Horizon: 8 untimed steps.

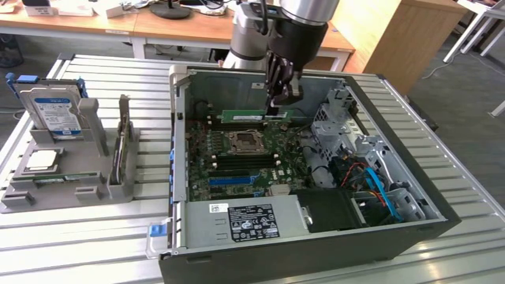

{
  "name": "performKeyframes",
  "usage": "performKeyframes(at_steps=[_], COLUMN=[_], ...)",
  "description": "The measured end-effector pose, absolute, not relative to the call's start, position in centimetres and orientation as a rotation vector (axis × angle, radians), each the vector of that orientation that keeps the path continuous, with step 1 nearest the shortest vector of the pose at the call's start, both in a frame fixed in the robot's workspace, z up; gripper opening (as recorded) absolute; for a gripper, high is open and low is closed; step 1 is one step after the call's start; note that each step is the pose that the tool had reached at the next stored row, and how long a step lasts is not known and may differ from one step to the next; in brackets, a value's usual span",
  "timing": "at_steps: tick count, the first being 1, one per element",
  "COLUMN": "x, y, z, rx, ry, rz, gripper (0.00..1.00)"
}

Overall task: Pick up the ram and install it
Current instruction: 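Pick up the ram and move it above insertion slot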

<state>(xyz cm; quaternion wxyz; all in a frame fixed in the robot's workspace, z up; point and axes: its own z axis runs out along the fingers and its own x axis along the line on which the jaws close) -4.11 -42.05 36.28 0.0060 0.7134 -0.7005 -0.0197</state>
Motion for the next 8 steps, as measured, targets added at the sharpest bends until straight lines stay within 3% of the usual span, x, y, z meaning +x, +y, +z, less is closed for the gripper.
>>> performKeyframes(at_steps=[8], x=[-3.96], y=[-42.05], z=[36.22], rx=[2.227], ry=[-2.198], rz=[-0.062], gripper=[0.12])
